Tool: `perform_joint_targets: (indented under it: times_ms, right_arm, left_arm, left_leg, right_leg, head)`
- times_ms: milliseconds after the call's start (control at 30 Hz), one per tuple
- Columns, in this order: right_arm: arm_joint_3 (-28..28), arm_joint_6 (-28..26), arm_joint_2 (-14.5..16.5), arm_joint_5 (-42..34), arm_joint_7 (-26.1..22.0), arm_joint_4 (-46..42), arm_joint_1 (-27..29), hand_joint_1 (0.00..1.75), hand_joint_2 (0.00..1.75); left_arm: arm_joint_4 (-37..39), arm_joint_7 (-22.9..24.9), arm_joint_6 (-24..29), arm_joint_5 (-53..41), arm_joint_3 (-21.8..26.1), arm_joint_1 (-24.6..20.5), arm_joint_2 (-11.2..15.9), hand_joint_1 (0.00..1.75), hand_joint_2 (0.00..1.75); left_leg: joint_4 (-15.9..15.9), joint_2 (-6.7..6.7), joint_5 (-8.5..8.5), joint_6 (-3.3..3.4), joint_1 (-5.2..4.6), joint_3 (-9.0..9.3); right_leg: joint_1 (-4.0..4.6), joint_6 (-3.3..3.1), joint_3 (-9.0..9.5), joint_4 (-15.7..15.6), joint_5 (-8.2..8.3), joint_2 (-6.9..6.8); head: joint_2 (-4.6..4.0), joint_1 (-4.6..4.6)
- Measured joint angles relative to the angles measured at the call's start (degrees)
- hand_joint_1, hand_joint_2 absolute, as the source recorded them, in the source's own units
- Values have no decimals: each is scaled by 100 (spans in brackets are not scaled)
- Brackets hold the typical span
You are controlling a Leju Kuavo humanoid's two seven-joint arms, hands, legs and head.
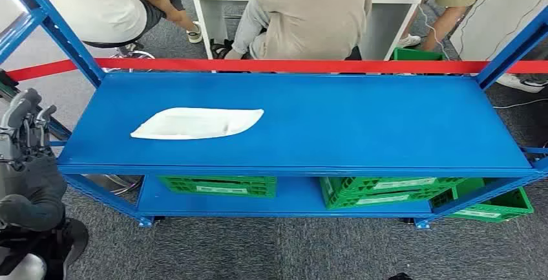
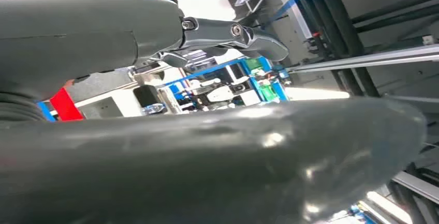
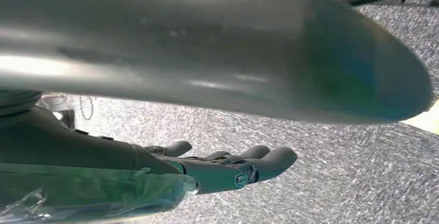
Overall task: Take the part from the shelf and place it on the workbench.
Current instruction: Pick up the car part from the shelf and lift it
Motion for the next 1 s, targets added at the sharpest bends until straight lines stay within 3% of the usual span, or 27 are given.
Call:
perform_joint_targets:
  times_ms: [67,133,200,267,333,367,400,433,500,567,667,733,767,867,900,933,1000]
  right_arm:
    - [-3,-16,-3,0,2,15,2,0,0]
    - [-8,-71,-21,0,-11,60,-4,0,0]
    - [-12,-120,-40,0,-29,109,-12,0,0]
    - [-14,-133,-51,0,-25,128,-18,0,0]
    - [-14,-135,-60,0,-9,131,-21,0,0]
    - [-13,-135,-62,0,-1,134,-18,0,0]
    - [-14,-136,-66,0,6,138,-15,0,0]
    - [-14,-137,-68,0,13,144,-13,0,0]
    - [-15,-142,-73,0,21,155,-13,0,0]
    - [-14,-144,-76,0,27,167,-17,0,0]
    - [-13,-145,-81,0,34,182,-18,0,0]
    - [-13,-146,-92,0,35,191,-21,0,0]
    - [-11,-146,-100,0,35,196,-23,0,0]
    - [-10,-146,-111,0,36,211,-18,0,0]
    - [-10,-146,-114,0,37,215,-14,0,0]
    - [-11,-147,-117,0,37,220,-13,0,0]
    - [-10,-159,-130,0,27,231,-18,0,0]
  left_arm:
    - [11,0,-5,0,0,0,0,0,0]
    - [37,-1,-20,0,0,-5,1,0,0]
    - [59,-10,-27,0,3,-23,2,0,0]
    - [70,-27,-22,0,6,-39,4,0,0]
    - [88,-36,-14,-1,11,-38,5,0,0]
    - [101,-37,-8,-1,16,-34,6,0,0]
    - [113,-37,-2,-3,26,-32,7,0,0]
    - [123,-36,4,-8,39,-30,7,0,0]
    - [136,-25,14,-18,75,-29,7,0,0]
    - [146,-9,18,-26,105,-30,5,0,0]
    - [158,0,20,-33,131,-24,3,0,0]
    - [160,0,20,-36,146,-25,-5,0,0]
    - [160,0,20,-37,154,-26,-10,0,0]
    - [172,0,20,-37,169,-24,-17,0,0]
    - [179,0,20,-37,173,-23,-17,0,0]
    - [186,1,20,-41,178,-22,-18,0,0]
    - [199,22,19,-79,190,-21,-18,0,0]
  left_leg:
    - [0,-3,-37,7,-2,38]
    - [1,-17,-182,-36,-12,213]
    - [25,-27,-362,-161,-29,364]
    - [417,-21,-595,-260,-31,175]
    - [1195,-18,-872,-294,-23,-299]
    - [1484,-17,-913,-300,-22,-510]
    - [1594,-17,-836,-298,-22,-635]
    - [1479,-17,-641,-288,-22,-644]
    - [800,-10,-110,-247,-24,-415]
    - [203,-2,129,-204,-33,-178]
    - [20,-12,100,-143,-33,-119]
    - [-20,-11,98,-86,-4,-74]
    - [-35,-6,92,-60,12,-47]
    - [-35,0,58,-19,12,-14]
    - [-35,-3,48,-20,13,-1]
    - [-34,-7,34,-28,16,20]
    - [-33,-16,-8,-71,23,84]
  right_leg:
    - [1,6,-253,388,-85,0]
    - [2,-18,-281,57,342,0]
    - [-12,-135,17,-756,819,6]
    - [-27,-253,113,-854,759,8]
    - [-28,-290,153,-859,714,4]
    - [-28,-296,173,-859,695,4]
    - [-28,-294,201,-859,673,6]
    - [-28,-289,240,-858,650,12]
    - [-24,-260,322,-859,594,29]
    - [-4,-202,354,-855,542,43]
    - [5,-107,366,-901,522,32]
    - [6,-48,329,-762,417,19]
    - [4,-23,221,-516,285,13]
    - [-7,28,-342,572,-145,3]
    - [-9,39,-446,713,-131,3]
    - [-12,45,-440,628,-1,1]
    - [-29,57,-144,-88,446,-3]
  head:
    - [0,5]
    - [0,10]
    - [1,-16]
    - [1,-56]
    - [1,-70]
    - [0,-72]
    - [0,-71]
    - [0,-74]
    - [0,-73]
    - [0,-67]
    - [0,-55]
    - [0,-39]
    - [0,-26]
    - [0,5]
    - [0,9]
    - [0,10]
    - [0,17]
